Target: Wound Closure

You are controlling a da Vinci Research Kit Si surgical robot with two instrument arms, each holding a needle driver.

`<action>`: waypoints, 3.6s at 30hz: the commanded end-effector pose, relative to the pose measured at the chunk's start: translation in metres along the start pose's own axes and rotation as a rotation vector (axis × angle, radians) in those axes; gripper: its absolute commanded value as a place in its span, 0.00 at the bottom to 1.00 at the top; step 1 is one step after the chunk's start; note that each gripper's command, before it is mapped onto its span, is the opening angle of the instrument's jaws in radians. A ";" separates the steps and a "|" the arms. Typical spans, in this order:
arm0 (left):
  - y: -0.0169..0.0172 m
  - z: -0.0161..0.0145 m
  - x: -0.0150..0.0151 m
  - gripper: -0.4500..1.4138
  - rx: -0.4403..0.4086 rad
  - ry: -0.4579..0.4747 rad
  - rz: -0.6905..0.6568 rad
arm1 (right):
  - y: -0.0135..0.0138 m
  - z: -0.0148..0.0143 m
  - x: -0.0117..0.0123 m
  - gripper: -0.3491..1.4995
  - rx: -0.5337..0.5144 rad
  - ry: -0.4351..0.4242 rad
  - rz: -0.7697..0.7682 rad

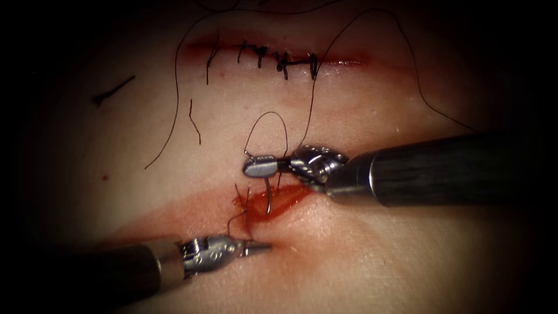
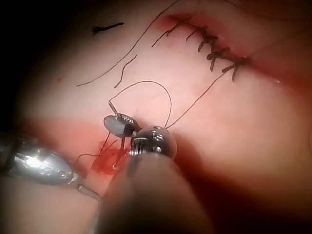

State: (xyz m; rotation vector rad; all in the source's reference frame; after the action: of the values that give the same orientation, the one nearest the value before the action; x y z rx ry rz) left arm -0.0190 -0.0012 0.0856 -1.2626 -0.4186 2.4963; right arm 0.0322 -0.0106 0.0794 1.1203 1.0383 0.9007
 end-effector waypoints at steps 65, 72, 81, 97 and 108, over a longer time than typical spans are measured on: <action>-0.0006 -0.0049 0.0059 0.52 0.002 0.160 -0.099 | -0.0075 -0.0046 0.0069 0.00 0.021 -0.034 -0.344; -0.0008 -0.0052 0.0085 0.59 -0.008 0.228 -0.149 | -0.0076 -0.0047 0.0065 0.00 0.028 -0.029 -0.347; -0.0019 -0.0045 0.0104 0.62 -0.003 0.273 -0.193 | -0.0081 -0.0040 0.0049 0.00 0.048 -0.031 -0.356; -0.0018 -0.0029 0.0105 0.46 -0.030 0.289 -0.204 | -0.0086 -0.0036 0.0047 0.00 0.056 -0.021 -0.370; -0.0019 -0.0031 0.0106 0.21 -0.035 0.303 -0.227 | -0.0094 -0.0031 0.0041 0.00 0.064 -0.018 -0.374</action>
State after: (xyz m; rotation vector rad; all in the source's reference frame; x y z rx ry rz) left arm -0.0215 0.0055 0.0764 -1.4867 -0.4965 2.0806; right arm 0.0304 -0.0074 0.0686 0.9385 1.2193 0.5627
